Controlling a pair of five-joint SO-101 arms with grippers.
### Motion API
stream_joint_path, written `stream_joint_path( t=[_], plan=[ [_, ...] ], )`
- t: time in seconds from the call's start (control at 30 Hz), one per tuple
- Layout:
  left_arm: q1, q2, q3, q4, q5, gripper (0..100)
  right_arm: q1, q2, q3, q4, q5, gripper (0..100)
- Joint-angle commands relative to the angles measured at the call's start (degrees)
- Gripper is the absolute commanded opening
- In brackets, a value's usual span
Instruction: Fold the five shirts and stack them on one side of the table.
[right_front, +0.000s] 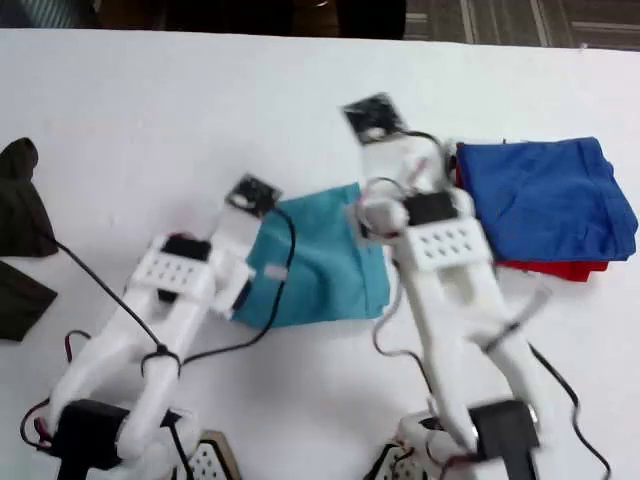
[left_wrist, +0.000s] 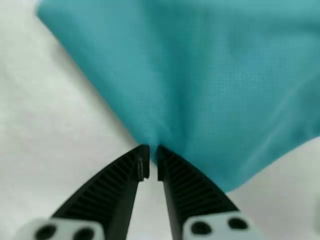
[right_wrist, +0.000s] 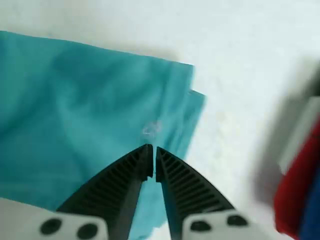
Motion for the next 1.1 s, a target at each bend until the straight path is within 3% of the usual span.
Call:
stream_joint_path(
  t=[0.0,0.37,0.5,0.7,0.77,0.97,1.07],
  plan=[
    [0.8,-2.4,4.3,-4.5,-0.6,6,-1.9,9.5,-7.9,-0.1,-1.8,2.0],
    [-7.4,-2.9,6.4,-6.0,-0.8,6,0.7,33.7,-26.8,0.8,-1.9,2.0],
    [-7.6,-2.9,5.1,-5.1,-0.7,6,1.6,31.4,-32.9,7.7,-1.9,2.0],
    [-8.2,-2.9,-3.0,3.6,-0.4,6,1.3,21.4,-34.0,14.6,-2.0,2.5],
    [-10.3,-2.9,-4.9,5.1,-0.5,6,1.1,19.4,-30.8,15.5,-2.3,7.2],
    [-20.6,-2.9,-6.3,3.4,-0.8,6,1.0,18.4,-21.8,14.7,-5.8,37.2],
    [-23.2,-2.8,-6.2,2.6,-0.9,6,-1.1,18.4,-18.9,12.3,-6.0,38.9]
  ],
)
